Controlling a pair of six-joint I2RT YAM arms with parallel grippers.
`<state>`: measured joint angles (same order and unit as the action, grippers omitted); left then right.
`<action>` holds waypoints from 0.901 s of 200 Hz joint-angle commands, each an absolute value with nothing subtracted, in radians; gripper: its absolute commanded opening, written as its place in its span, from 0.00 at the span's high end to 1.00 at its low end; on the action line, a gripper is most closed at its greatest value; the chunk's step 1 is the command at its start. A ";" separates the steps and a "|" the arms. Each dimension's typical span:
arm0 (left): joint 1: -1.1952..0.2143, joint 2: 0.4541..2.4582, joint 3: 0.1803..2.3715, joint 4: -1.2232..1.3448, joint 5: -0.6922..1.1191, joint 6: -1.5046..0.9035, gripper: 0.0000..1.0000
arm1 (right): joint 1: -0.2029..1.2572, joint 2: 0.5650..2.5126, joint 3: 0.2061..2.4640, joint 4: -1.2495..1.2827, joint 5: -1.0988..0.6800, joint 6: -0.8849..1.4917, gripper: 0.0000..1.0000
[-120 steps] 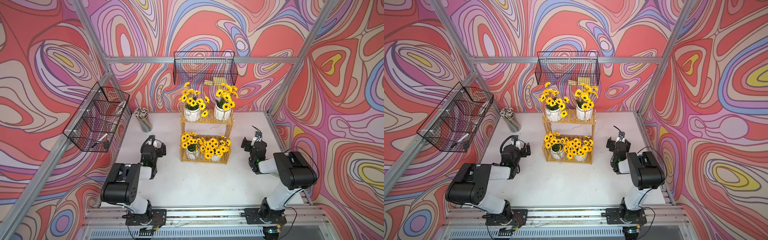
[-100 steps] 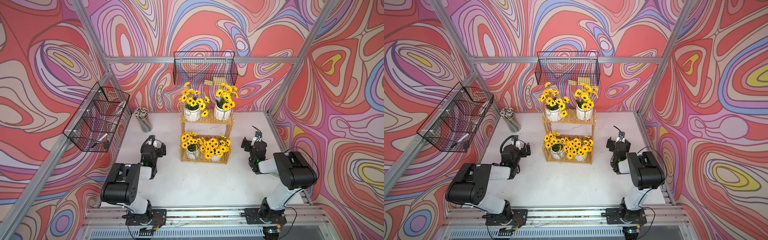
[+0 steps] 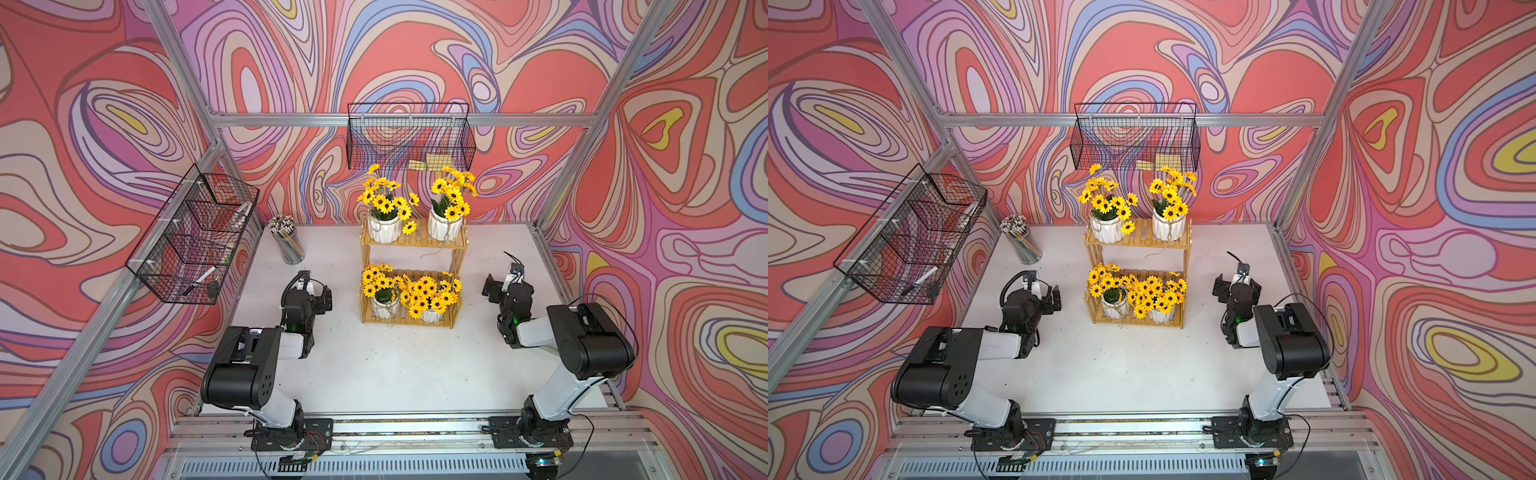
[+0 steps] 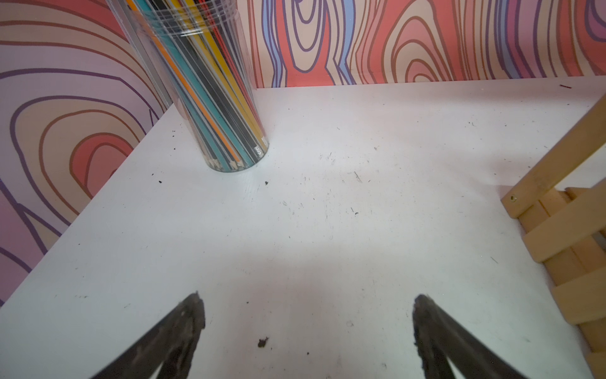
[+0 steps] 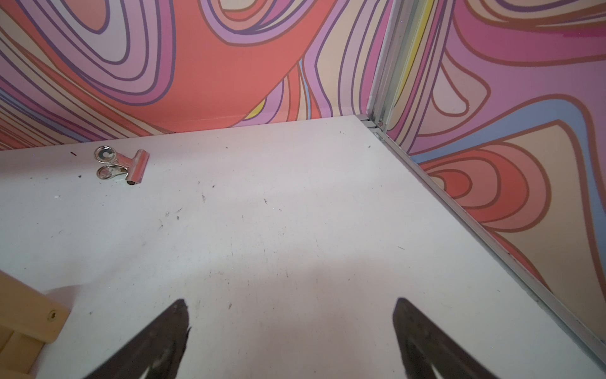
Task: Take the sunflower pots off the shelves
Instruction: Adjust the shelf at the center of the board.
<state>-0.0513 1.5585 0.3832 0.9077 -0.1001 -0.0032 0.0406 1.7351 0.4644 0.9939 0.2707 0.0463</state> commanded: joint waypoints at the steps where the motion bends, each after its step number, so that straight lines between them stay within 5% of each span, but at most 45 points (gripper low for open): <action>1: -0.043 1.542 0.374 0.893 -0.087 0.009 0.01 | 0.039 1.710 0.454 0.992 0.265 0.056 0.02; 89: -0.043 1.481 0.359 0.872 -0.088 0.007 0.01 | 0.051 1.648 0.454 0.951 0.303 0.044 0.02; 126: -0.043 1.320 0.425 0.634 -0.131 -0.005 0.01 | 0.064 1.450 0.588 0.602 0.424 0.122 0.02; 156: -0.043 1.225 0.523 0.456 -0.138 -0.085 0.01 | 0.053 1.356 0.707 0.425 0.332 0.524 0.02; 180: -0.043 1.202 0.655 0.248 -0.133 -0.152 0.01 | 0.035 1.395 0.866 0.272 0.011 0.371 0.02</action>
<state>-0.0513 1.2308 0.5488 0.4969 -0.1307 -0.0723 0.0441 1.3624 0.7567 0.4942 0.2634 0.3229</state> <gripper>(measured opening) 0.996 0.984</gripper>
